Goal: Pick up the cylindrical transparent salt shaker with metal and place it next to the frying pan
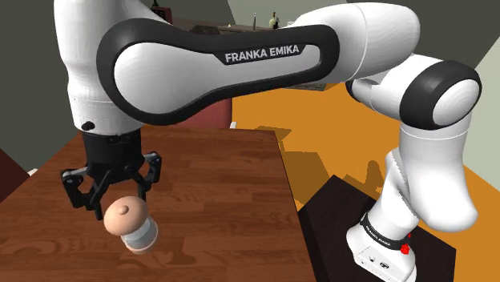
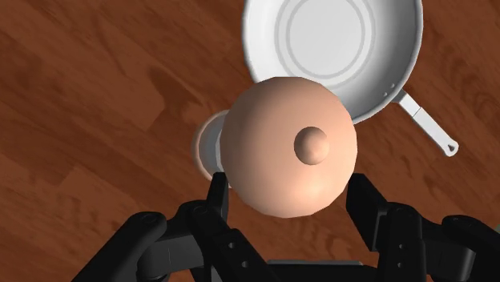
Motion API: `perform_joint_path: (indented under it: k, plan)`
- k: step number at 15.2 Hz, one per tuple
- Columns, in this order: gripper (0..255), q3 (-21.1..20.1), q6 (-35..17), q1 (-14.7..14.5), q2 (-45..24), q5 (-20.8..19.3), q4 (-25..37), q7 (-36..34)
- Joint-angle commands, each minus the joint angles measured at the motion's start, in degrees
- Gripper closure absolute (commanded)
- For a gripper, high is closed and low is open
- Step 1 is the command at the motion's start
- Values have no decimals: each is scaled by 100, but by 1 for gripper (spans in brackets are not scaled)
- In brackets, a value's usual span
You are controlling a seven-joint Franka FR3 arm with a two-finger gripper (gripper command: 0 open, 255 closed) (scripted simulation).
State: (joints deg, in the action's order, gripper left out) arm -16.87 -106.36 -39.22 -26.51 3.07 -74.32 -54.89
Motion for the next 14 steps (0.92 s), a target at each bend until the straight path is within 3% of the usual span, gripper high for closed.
perform_joint_path:
  k: [1,14]
  plan:
    - [255,-9,-102,-65,-59,-26,-30,-71]
    - [255,10,-1043,-30,-156,-17,-887,43]
